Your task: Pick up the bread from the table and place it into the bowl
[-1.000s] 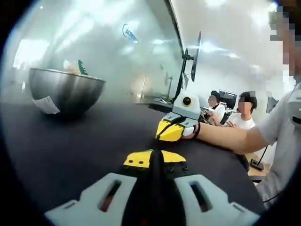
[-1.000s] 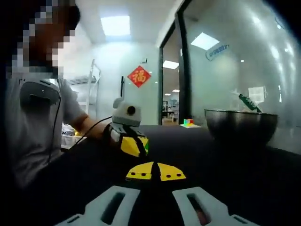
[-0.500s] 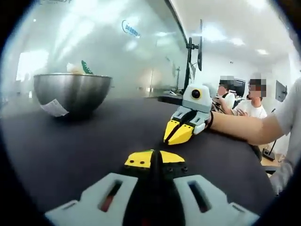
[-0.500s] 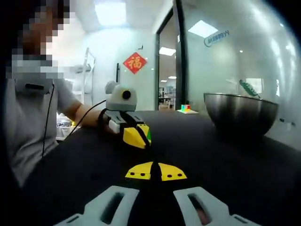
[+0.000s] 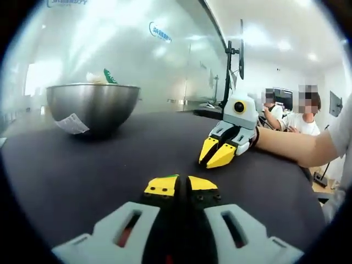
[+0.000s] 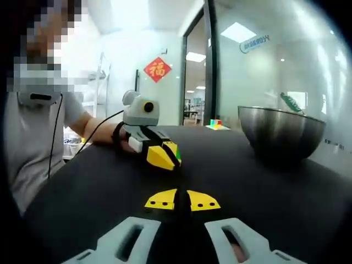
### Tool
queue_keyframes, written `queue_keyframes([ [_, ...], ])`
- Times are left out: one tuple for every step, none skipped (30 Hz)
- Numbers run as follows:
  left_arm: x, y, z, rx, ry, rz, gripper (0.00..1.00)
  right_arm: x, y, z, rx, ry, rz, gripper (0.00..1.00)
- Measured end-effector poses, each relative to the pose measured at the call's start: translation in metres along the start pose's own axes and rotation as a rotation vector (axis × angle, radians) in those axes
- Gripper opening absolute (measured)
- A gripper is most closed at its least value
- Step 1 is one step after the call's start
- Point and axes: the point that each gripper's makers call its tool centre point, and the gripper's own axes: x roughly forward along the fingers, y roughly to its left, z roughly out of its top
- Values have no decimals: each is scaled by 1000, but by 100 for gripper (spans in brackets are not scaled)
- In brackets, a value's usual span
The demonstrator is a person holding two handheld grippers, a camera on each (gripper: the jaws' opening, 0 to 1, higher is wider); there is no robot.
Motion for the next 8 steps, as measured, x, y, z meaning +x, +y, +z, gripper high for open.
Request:
queue_keyframes([
  [0,-1,0,7,2,-2,0,0,0,-1,-4,5,-1,4],
  [0,-2,-1,15,5,-2,0,1,0,-1,-7,9,-1,4],
  [0,-2,-2,23,9,-4,0,1,1,-2,-11,13,-1,4],
  [1,-2,-2,31,12,-5,0,3,3,-3,-17,19,-2,4],
  [1,-2,-3,39,15,-5,0,3,4,-4,-22,25,-4,4],
  [2,-2,-3,45,17,-5,0,4,3,-4,-27,29,-5,5],
  [1,-4,-4,51,21,-7,0,4,3,-5,-31,32,-6,6],
  [1,-4,-4,54,25,-7,0,3,3,-6,-34,35,-7,6],
])
